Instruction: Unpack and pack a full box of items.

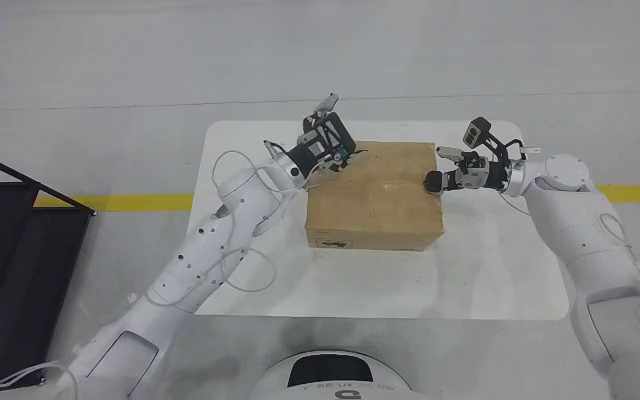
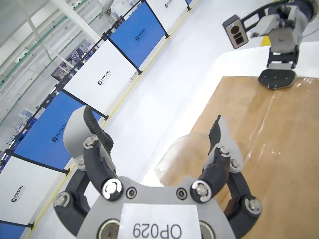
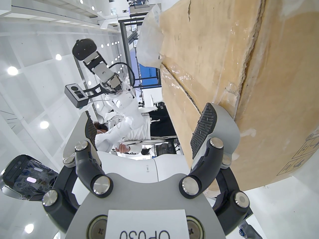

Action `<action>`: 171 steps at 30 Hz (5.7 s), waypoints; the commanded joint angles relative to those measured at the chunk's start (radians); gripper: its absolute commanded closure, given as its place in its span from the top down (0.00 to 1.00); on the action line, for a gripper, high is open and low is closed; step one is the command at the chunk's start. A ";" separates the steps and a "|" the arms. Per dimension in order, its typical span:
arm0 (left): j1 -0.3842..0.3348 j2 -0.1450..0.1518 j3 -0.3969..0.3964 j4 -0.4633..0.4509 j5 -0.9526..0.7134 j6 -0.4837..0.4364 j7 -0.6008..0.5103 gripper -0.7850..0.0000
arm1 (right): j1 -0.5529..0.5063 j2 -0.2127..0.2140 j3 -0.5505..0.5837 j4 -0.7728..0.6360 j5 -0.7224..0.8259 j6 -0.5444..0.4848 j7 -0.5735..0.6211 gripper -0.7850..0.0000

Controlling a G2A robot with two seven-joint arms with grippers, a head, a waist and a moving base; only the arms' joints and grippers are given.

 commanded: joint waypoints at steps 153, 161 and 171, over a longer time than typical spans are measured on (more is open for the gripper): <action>0.168 0.028 -0.171 0.200 0.021 -0.125 0.156 1.00 | -0.151 0.045 0.139 -0.355 -0.149 0.057 -0.246 1.00; 0.168 0.028 -0.171 0.200 0.021 -0.125 0.156 1.00 | -0.223 0.066 0.146 -0.642 -0.580 0.169 -0.652 1.00; 0.168 0.028 -0.171 0.200 0.021 -0.125 0.156 1.00 | -0.236 0.064 0.059 -0.787 -1.067 0.268 -0.881 1.00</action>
